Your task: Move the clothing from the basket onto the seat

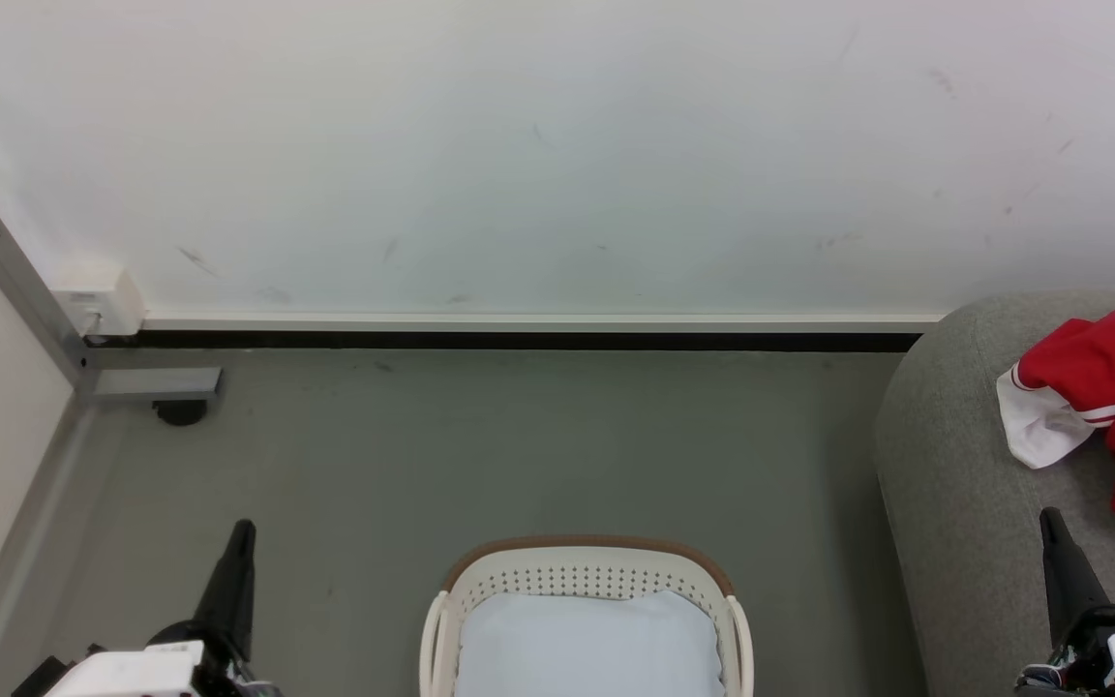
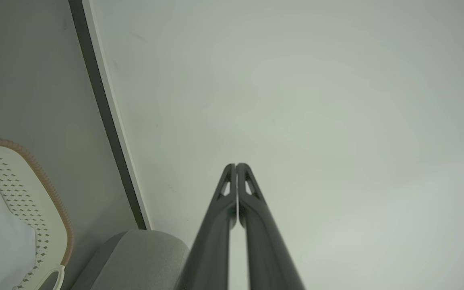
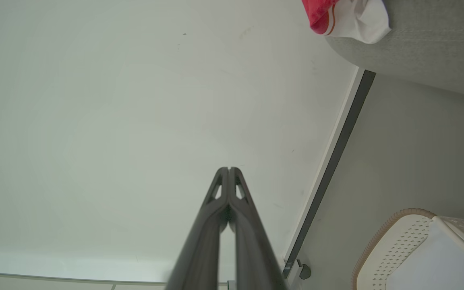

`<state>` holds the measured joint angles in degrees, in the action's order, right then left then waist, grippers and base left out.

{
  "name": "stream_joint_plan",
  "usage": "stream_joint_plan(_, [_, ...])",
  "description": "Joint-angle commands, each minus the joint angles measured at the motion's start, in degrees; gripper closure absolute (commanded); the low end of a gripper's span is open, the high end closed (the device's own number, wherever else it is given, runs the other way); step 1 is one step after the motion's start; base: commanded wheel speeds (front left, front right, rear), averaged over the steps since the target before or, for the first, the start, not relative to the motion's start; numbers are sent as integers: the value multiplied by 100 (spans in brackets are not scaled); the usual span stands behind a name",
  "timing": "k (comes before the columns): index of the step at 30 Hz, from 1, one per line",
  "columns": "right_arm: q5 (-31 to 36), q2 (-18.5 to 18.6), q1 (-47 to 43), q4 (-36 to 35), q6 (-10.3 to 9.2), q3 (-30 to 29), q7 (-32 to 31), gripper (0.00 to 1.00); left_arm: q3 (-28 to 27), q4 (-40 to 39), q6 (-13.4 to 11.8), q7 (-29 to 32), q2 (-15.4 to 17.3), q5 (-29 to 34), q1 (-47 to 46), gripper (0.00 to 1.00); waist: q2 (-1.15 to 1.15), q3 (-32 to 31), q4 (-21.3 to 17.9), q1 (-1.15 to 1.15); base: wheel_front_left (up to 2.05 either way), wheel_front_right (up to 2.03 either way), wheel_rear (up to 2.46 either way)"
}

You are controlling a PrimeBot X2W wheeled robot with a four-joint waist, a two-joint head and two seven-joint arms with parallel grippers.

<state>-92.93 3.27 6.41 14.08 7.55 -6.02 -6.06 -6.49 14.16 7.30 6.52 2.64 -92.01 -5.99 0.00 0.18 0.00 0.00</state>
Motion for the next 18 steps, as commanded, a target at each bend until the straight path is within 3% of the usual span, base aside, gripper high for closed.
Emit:
stream_joint_plan(1, [20,-5,-51,-18,-12,-21,-31,100,-17,-17,35,25,44,-74,-45,100,0,0,0,0,0,0,0])
stream_joint_plan(18, [32,-14,-49,-17,-12,-34,-33,100,-17,-17,35,25,44,-74,-44,100,0,0,0,0,0,0,0])
